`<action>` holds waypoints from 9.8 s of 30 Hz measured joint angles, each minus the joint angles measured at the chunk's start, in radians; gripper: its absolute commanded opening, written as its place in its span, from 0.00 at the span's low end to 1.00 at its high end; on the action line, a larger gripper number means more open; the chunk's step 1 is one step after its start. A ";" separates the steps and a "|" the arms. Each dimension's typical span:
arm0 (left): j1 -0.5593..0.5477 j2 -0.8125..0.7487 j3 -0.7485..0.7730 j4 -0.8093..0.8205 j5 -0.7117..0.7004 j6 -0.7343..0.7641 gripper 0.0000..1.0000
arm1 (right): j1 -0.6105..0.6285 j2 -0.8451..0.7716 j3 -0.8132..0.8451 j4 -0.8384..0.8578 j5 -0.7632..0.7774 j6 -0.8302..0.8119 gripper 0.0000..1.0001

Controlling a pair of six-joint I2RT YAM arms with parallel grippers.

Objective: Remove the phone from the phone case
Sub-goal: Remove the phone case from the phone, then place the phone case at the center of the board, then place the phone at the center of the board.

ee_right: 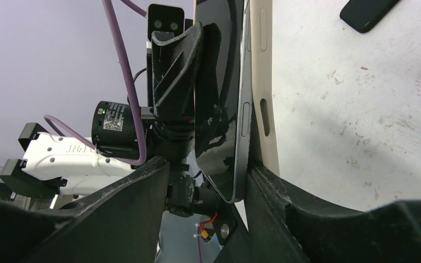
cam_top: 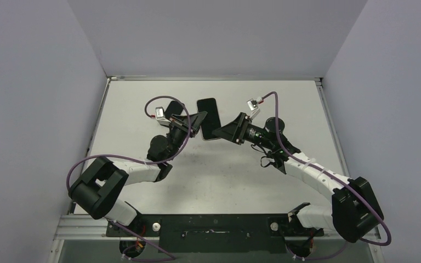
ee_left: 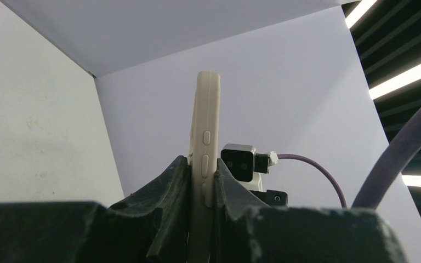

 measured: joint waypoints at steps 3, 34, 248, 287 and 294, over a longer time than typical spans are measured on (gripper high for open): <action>-0.001 0.000 0.000 0.000 -0.013 0.008 0.00 | -0.001 0.012 0.000 0.025 0.000 0.013 0.49; 0.078 -0.238 -0.026 -0.189 0.350 0.298 0.56 | -0.063 0.082 0.051 0.167 -0.107 0.092 0.00; 0.145 -0.776 -0.069 -1.175 -0.351 1.224 0.97 | -0.080 0.276 -0.281 -0.010 0.219 -0.040 0.69; 0.145 -0.777 -0.072 -1.166 -0.364 1.216 0.97 | 0.303 0.466 0.279 -0.895 0.930 -0.396 0.64; 0.145 -0.776 -0.072 -1.160 -0.364 1.214 0.97 | 0.270 0.480 0.300 -0.897 0.900 -0.425 0.65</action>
